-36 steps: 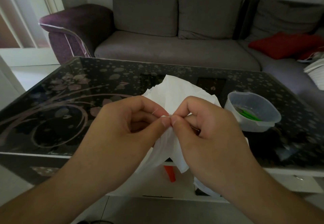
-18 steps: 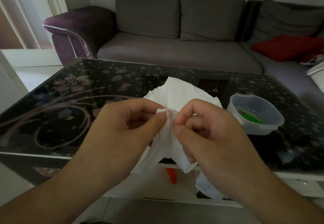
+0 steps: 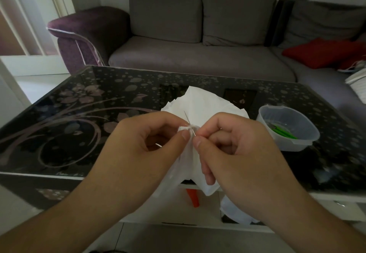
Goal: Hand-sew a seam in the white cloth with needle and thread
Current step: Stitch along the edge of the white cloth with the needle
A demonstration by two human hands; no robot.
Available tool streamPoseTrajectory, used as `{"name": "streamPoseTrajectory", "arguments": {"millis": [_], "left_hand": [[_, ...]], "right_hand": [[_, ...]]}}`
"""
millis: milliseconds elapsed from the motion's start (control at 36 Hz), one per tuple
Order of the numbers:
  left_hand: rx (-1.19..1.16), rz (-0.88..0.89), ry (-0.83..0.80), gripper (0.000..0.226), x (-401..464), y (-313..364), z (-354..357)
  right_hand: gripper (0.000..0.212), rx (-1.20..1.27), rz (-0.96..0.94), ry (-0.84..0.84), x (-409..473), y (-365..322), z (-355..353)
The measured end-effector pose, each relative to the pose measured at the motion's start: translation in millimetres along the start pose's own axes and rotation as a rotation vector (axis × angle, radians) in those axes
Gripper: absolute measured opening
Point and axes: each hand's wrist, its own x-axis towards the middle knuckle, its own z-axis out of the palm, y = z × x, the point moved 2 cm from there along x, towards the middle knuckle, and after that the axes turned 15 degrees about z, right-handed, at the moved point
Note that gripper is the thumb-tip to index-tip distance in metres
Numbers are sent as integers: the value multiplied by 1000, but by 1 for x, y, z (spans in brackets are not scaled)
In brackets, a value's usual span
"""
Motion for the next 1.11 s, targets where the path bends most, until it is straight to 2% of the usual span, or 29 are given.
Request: {"name": "streamPoseTrajectory", "arguments": {"millis": [167,361,528,667,778,861,1111], "left_hand": [[-35,-24,-11,16,-1,0,2],[-110,-69,43,16,2,0,1],[-120,-85,63,17,1,1,-2],[-110,-97,56,13,2,2,-1],[-103,-102,70,13,1,2,-3],[-96,-105,60,12,1,2,-3],[-59,-75,28,17,1,4,-2]], "right_hand": [[14,-7,-2,18,1,-1,1],[17,84,36,-110,2,-5,-11],[19,5,-17,-150,2,-3,-12],[21,-6,-75,-50,7,-5,-24],[21,-55,-111,189,13,-5,-33],[23,-104,-94,288,17,-4,-33],[26,-74,-39,112,23,-5,-25]]}}
